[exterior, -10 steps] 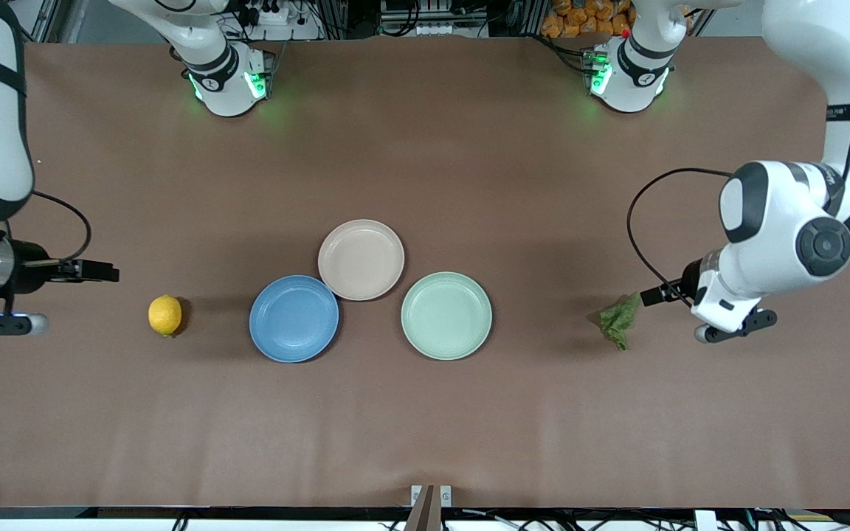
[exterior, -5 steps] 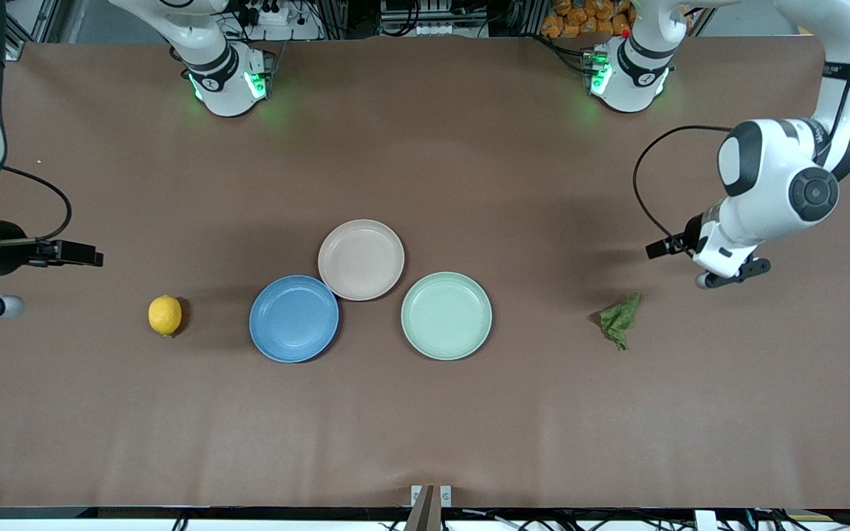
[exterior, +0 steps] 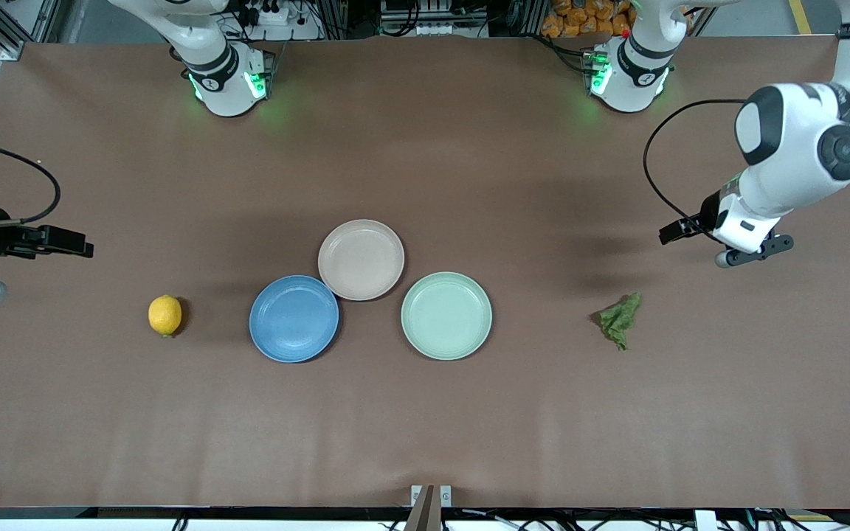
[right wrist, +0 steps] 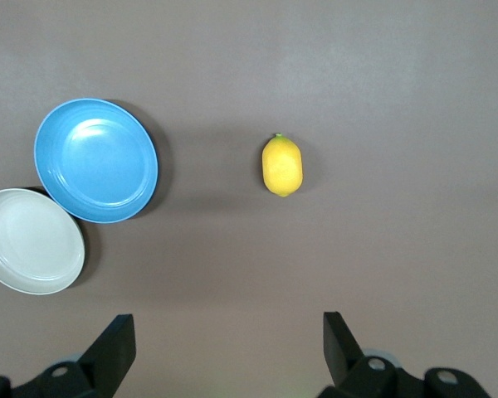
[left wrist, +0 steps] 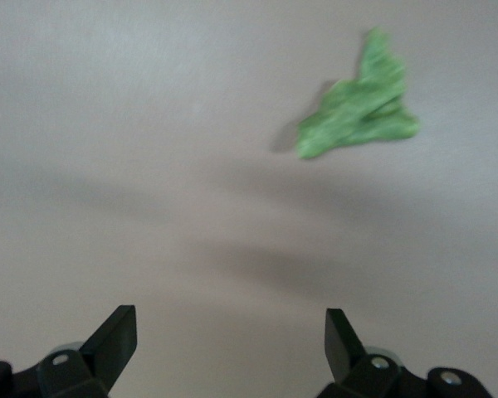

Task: Pick lemon and lettuce from blue and beige plates

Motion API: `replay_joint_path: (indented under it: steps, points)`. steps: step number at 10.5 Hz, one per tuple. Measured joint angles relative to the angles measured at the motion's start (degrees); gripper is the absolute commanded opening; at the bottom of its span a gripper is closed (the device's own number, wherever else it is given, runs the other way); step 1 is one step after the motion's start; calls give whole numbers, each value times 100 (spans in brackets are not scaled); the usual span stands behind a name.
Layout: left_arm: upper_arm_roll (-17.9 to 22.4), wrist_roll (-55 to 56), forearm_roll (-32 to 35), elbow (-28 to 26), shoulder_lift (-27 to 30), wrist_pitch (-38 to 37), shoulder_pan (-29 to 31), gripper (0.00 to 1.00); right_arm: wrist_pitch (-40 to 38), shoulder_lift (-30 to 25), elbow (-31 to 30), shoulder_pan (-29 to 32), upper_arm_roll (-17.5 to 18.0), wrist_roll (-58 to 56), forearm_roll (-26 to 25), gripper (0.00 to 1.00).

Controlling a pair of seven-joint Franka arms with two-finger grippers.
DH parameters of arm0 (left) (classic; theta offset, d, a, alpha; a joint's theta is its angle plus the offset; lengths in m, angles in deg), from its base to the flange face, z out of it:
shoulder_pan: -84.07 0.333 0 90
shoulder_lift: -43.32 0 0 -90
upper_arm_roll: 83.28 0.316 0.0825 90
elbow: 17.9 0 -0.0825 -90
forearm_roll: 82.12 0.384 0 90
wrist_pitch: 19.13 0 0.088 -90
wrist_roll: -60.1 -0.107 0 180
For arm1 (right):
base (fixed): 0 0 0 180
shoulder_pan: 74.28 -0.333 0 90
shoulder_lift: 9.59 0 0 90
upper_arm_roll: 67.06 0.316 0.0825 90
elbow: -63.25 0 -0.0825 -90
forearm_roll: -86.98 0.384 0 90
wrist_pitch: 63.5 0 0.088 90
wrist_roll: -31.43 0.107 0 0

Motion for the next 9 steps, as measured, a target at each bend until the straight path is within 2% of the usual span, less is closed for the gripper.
replay_joint_path:
  steps: [2, 4, 6, 9]
  points:
    - [-121, -189, 227, 356, 129, -12, 40, 100, 421, -275, -348, -30, 2, 0, 0, 100]
    - [-419, -337, 556, 541, 138, -12, 212, 100, 1391, -911, -1372, -32, 1, 0, 0, 100]
    - [-661, -346, 646, 829, 158, -45, 301, 100, 1826, -1550, -2234, -36, 4, 0, 0, 100]
    - [-684, -472, 647, 1592, 194, -763, 315, 100, 1806, -1832, -2422, -64, 11, 0, 1, 100]
